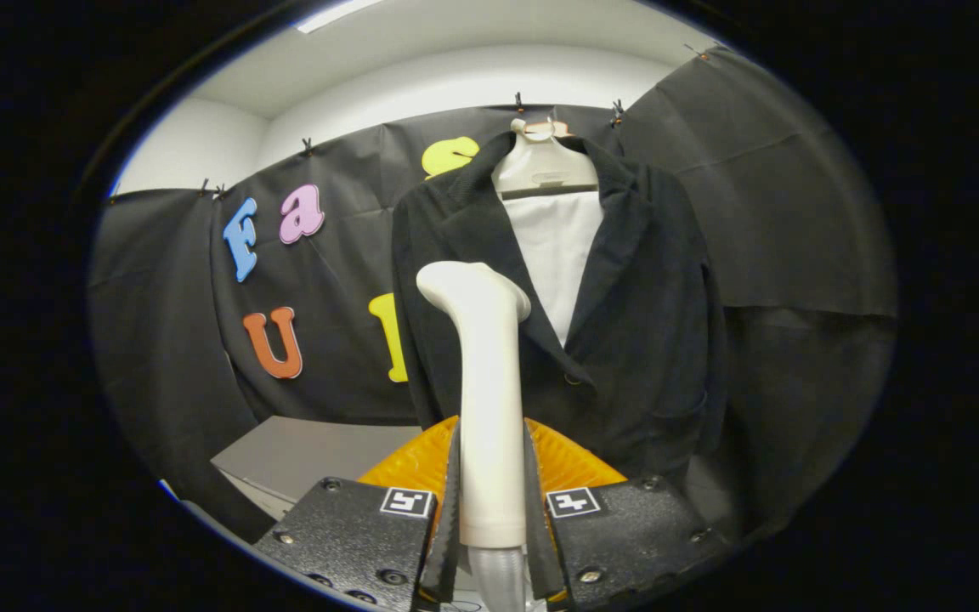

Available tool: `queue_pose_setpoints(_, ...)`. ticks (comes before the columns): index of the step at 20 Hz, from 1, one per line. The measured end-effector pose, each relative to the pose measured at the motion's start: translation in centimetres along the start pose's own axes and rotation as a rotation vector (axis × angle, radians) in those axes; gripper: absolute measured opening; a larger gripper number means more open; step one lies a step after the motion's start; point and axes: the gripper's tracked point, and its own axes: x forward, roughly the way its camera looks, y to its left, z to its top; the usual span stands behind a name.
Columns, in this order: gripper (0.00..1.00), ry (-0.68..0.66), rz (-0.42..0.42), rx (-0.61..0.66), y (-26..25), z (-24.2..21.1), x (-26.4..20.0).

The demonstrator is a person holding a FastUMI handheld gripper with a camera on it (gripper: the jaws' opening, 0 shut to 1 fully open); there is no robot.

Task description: Iron the clothes twice with a garment steamer, once on the left side and once on the right side.

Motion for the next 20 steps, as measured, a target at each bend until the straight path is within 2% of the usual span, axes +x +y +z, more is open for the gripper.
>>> queue_pose_setpoints(20,0.36,0.163,-0.048,-0.009,-2.2,-9.4,-0.3)
